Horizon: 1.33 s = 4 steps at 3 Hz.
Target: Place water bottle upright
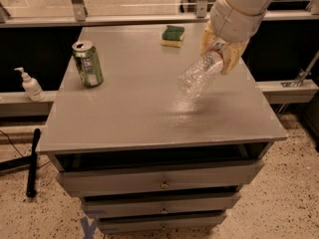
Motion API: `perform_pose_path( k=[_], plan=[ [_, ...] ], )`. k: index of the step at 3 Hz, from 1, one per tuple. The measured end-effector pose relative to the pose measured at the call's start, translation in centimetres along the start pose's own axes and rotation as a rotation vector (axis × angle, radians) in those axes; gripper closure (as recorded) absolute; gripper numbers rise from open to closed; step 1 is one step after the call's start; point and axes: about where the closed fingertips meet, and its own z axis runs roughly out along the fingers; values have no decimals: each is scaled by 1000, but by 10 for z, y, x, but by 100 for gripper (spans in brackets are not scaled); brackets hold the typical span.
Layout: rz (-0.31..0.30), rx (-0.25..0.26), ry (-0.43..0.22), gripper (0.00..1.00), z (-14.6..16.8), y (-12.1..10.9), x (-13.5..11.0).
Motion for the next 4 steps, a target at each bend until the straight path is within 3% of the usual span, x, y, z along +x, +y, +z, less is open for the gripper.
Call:
perform_pose_path(
  k=[1, 2, 3, 4],
  plan=[
    [-209, 79, 146, 100, -26, -2, -12],
    [-419, 182, 233, 100, -53, -27, -22],
    [-562, 274, 214, 100, -72, -55, -24],
    [-692, 376, 122, 100, -82, -78, -20]
  ],
)
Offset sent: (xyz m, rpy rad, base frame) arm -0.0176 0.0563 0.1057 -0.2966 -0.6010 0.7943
